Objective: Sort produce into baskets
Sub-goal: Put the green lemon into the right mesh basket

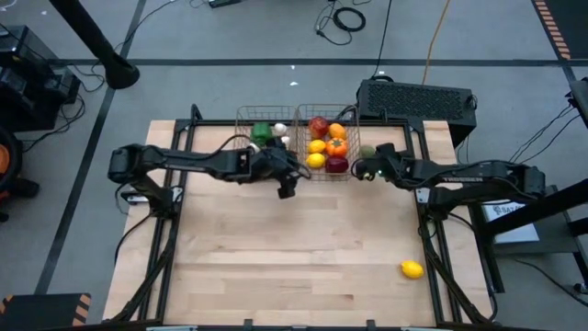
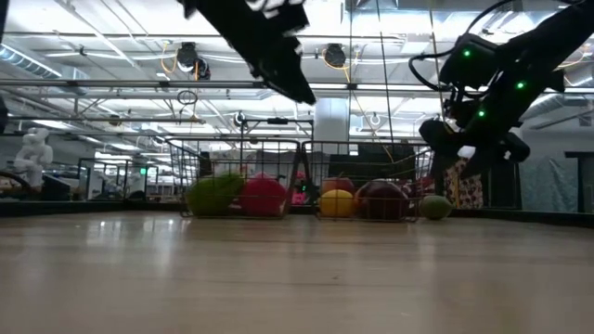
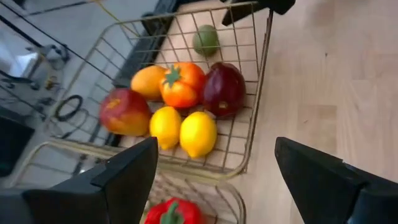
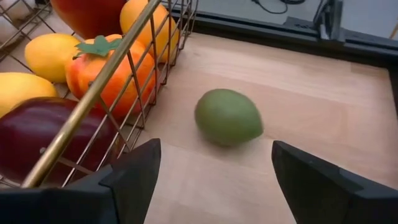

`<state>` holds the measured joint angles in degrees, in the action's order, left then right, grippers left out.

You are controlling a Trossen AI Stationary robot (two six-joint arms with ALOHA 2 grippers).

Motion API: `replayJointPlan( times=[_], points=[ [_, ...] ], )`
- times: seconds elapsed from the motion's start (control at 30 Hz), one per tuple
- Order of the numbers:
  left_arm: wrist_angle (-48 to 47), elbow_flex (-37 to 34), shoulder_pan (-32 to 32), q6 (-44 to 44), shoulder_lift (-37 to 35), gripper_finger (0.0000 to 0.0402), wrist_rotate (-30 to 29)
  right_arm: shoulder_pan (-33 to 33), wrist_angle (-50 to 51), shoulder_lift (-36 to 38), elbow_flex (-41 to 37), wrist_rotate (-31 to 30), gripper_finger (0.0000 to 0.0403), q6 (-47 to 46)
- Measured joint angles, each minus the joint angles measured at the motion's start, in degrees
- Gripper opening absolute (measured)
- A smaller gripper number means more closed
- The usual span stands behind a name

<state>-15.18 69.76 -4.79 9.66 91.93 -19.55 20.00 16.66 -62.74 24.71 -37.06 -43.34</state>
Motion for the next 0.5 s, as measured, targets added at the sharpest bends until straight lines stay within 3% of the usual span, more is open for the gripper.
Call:
replayJointPlan(
  times=[0.23, 0.5],
  points=[
    [3.4, 0.0, -2.6, 3.3, 4.7, 0.0331, 1.9, 2.8, -6.3, -1.9, -0.1, 3.6, 0.0297, 6.7],
    [4.2, 0.0, -4.7, 7.6, 5.2, 0.0331, 1.9, 3.1, -9.7, -1.1, -0.2, 5.2, 0.0298, 9.6]
  ],
)
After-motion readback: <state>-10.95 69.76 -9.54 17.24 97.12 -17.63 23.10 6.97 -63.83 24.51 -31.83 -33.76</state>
